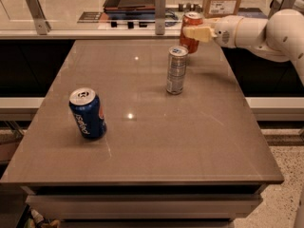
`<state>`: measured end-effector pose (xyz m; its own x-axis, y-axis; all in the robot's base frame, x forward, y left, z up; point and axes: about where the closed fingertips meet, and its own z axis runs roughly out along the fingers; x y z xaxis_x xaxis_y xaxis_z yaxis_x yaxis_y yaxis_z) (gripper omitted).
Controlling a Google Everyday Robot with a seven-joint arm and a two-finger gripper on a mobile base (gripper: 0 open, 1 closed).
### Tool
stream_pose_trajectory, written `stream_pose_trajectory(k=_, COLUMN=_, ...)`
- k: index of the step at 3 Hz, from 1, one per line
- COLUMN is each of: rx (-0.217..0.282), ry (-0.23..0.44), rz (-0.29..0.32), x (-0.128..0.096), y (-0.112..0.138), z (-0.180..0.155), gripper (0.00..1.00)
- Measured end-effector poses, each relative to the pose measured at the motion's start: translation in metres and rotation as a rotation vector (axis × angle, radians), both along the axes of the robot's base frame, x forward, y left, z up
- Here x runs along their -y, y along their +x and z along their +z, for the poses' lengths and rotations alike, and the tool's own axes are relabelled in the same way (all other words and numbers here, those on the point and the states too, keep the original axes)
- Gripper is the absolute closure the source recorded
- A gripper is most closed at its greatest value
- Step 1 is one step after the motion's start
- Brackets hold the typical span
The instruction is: Move coke can near pepsi can
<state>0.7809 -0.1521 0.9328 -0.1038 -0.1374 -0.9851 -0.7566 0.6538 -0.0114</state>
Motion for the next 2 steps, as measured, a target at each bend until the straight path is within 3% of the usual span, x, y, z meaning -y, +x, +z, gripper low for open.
stream_pose_trajectory(k=2, rx=0.048, ry=-0.02, rz=-0.037, x=0.017, y=-0.015, z=0.053, gripper=1.0)
